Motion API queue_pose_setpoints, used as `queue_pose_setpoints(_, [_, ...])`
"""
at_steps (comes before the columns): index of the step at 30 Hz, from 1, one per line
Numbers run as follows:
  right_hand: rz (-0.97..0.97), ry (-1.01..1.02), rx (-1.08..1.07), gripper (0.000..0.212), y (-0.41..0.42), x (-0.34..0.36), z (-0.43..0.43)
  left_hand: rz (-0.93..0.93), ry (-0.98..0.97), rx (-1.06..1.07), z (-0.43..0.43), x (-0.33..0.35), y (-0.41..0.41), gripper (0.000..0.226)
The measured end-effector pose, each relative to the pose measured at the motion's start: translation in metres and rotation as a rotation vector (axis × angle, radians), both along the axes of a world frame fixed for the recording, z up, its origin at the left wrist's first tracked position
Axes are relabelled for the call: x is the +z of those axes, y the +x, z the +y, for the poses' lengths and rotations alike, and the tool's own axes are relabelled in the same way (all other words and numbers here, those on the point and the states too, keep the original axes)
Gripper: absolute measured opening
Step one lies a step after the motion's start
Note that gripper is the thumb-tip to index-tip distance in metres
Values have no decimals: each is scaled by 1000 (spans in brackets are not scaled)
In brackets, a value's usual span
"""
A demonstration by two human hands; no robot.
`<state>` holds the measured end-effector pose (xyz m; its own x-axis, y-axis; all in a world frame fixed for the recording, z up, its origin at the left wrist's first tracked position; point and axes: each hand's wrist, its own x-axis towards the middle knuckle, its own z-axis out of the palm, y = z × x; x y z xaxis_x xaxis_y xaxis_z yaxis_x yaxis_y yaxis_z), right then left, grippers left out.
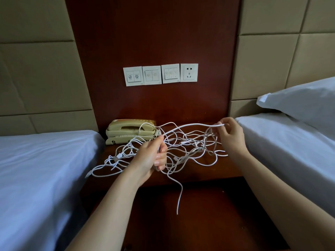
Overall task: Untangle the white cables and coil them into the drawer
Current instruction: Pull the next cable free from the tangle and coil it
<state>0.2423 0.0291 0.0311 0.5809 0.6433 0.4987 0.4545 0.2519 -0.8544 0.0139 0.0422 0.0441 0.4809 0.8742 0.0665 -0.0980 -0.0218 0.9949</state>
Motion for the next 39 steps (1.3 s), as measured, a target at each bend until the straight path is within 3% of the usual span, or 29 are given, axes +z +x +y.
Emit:
queue_pose_setpoints(9, [-237, 86, 178, 13, -10, 12, -14, -67, -34, 87, 4, -2, 0, 48])
queue_pose_setpoints(17, [-379, 142, 97, 12, -11, 20, -18, -41, -47, 146, 8, -6, -2, 48])
queue_pose_setpoints(23, [-682, -236, -35, 22, -5, 7, -15, 17, -63, 108, 5, -8, -1, 48])
queue_pose_setpoints(27, [-1057, -751, -176, 44, -17, 11, -26, 55, -79, 26, -2, -11, 6, 50])
queue_pose_setpoints(28, [-1105, -795, -174, 49, -21, 13, -27, 61, -77, 2, -4, -10, 8, 51])
queue_pose_setpoints(30, [-1067, -680, -72, 50, -30, 19, -29, 55, -76, -45, -7, -9, 11, 51])
queue_pose_setpoints(34, [-600, -254, 242, 13, -44, 27, -30, -22, -119, -105, -10, -6, 12, 51])
queue_pose_setpoints(36, [-592, -177, 206, 15, -43, 22, -28, -72, -147, -131, -11, -4, 11, 50])
queue_pose_setpoints(39, [-705, -254, 129, 18, -41, 11, -22, -146, -181, -161, -12, -1, 8, 49])
